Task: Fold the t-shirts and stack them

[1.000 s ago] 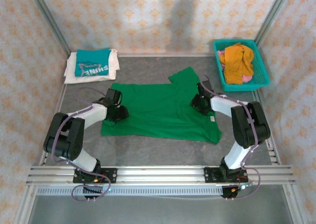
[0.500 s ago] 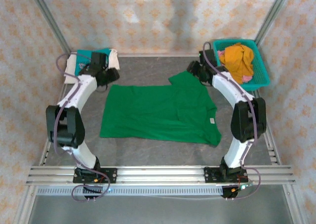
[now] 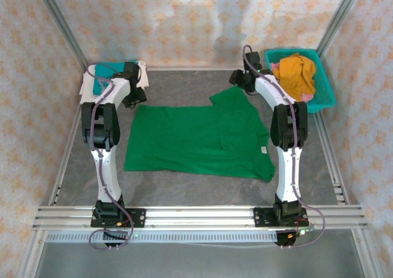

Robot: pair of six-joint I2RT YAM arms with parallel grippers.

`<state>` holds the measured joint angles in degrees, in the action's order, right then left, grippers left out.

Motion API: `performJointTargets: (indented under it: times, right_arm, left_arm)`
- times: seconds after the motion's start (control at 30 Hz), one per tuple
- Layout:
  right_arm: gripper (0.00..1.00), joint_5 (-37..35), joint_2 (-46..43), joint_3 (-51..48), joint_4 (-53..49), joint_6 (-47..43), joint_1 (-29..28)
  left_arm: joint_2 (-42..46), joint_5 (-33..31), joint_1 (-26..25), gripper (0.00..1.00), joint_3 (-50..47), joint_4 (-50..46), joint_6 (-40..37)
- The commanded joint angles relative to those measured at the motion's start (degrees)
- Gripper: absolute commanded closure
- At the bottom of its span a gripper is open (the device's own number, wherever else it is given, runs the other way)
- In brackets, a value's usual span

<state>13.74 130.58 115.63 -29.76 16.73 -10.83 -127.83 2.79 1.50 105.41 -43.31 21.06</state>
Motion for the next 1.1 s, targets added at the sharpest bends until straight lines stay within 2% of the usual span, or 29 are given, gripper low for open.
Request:
performJointTargets:
  times: [0.0, 0.17, 0.23, 0.37, 0.43, 0.53, 0.6, 0.67, 0.87, 1.07]
  right_arm:
    - [0.38, 0.02, 4.28, 9.03, -8.04, -3.48, -0.06]
    - [0.38, 1.51, 3.88, 7.31, -5.65, -2.26, -0.07]
    - [0.38, 1.47, 3.13, 5.5, -4.14, -1.88, -0.02]
    - [0.38, 1.38, 3.46, 5.33, -3.77, -1.53, -0.04]
    - [0.38, 1.23, 4.06, 6.23, -4.21, -1.43, -0.07]
    - [0.38, 1.54, 4.85, 7.56, -4.46, -0.93, -0.07]
    - [0.38, 1.51, 5.43, 8.22, -4.01, -0.57, -0.07]
    - [0.38, 1.04, 6.74, 9.85, -4.09, -0.5, -0.07]
    - [0.38, 1.26, 11.72, 18.05, -8.57, -0.56, 0.03]
    - [0.38, 1.62, 11.79, 18.23, -8.03, 0.02, 0.02]
  left_arm:
    - [-2.05, -1.99, -0.16, 0.47, 3.52, -3.06, -0.7]
    - [-5.44, 0.18, -0.27, 0.47, 4.85, -2.83, -0.84]
    - [-6.39, 1.51, -0.35, 0.5, 4.83, -2.48, -0.89]
    - [-6.54, 2.7, -1.04, 0.62, 3.69, -1.68, -1.09]
    - [-5.76, 3.4, -1.35, 0.72, 2.53, -0.93, -0.95]
    - [-4.19, 2.66, -1.67, 0.87, 1.0, -0.47, -0.84]
    - [-3.0, 1.71, -1.85, 0.91, 0.38, -0.21, -1.01]
    - [-2.19, 0.66, -1.85, 1.0, 0.39, -0.45, -1.02]
    - [2.27, 0.7, -2.5, 1.0, -0.7, -0.13, -1.2]
    - [7.24, -1.64, -2.98, 1.0, -3.83, 1.17, -0.59]
